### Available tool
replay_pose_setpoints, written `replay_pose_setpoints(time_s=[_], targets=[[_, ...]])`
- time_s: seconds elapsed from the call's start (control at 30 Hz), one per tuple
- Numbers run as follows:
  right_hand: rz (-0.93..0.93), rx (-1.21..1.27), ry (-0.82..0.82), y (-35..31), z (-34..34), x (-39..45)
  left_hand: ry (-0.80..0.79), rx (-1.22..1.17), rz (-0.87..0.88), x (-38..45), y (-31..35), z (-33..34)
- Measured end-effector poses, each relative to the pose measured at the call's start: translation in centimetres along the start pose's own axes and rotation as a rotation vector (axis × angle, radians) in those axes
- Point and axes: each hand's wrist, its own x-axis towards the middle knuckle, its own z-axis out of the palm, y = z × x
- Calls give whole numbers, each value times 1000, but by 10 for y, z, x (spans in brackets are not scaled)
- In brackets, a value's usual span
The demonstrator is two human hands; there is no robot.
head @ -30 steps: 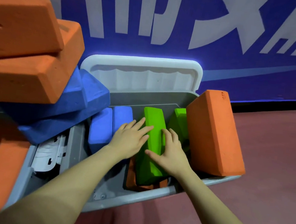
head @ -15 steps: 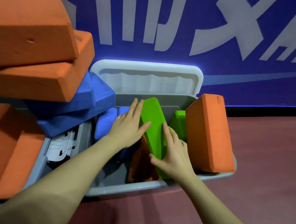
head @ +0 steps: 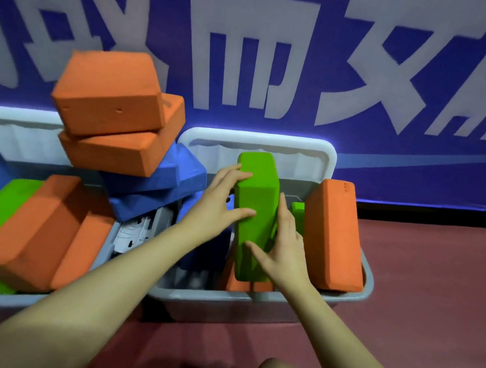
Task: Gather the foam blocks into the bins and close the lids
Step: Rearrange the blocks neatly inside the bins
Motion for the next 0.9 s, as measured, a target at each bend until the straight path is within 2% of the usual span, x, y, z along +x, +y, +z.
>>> replay_pose_setpoints(time_s=[0.2,0.33,0.47,0.57,0.67,0.77,0.9], targets=[[-110,52,-130,-27,3,19,88,84,-1,-31,-7,-34],[-158,90,-150,-37,25,19,84,169,-11,-49,-20,-50],[-122,278,-117,-42,45,11,34,275,14,-66,-29,-65],[-56,339,-168,-46,60,5,13,339,4,-79,-39,-74],[-49,296,-264,-46,74,0,-38,407,-24,-90,-51,-80],[-115,174,-332,-35,92,-6,-188,495,-50,-103,-68,-77],[-10,193,-435,-23,103,-16,-303,718,37,-110,-96,-74]])
